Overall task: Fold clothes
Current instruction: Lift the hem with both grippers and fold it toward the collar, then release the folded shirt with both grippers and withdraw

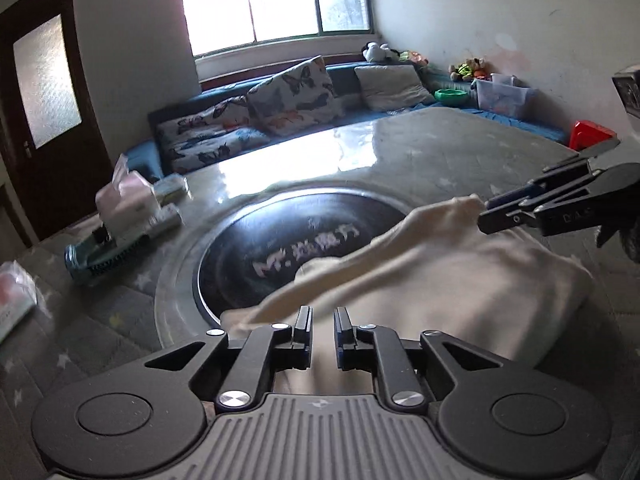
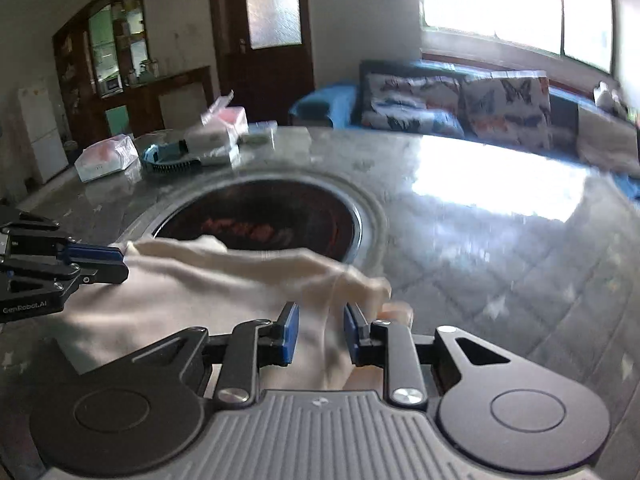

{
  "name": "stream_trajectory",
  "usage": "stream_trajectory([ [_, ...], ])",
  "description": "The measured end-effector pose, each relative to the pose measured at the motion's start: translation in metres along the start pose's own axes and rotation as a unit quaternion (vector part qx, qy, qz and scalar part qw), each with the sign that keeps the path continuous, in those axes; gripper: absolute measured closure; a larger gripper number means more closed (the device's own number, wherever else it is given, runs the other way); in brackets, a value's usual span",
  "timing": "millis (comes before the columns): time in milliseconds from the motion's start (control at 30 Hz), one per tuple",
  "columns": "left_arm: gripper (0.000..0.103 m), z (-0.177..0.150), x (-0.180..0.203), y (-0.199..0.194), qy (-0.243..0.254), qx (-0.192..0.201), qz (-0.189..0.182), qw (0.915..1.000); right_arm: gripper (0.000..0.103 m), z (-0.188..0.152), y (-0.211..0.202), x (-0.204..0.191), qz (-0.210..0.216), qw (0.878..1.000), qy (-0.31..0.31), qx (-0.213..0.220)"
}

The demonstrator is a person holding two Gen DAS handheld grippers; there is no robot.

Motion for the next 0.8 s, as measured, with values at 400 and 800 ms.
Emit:
stream_trajectory([
  [400, 0.069, -0.029, -0.034, -0.030, -0.103, -0.018, 0.006, 0.9945, 0.078, -0.028, -0.012, 0.015, 0.041, 0.997, 0.061, -0.024],
  [800, 0.071, -0.046, -0.050, -0.048, -0.189, -0.033, -0.063, 0.9794, 0.087, -0.037, -0.015, 0.017, 0.061, 0.995, 0.074, -0.031],
])
Point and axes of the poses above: each gripper's, at about its wrist camera, not at the fingertips, and y roughly the way its jaws point, x to its right, z to its top, the point moved 3 cm from there along y, roughly the way its jaws point, and after that the axes turned 8 degrees about -x, right-handed, at the moved point
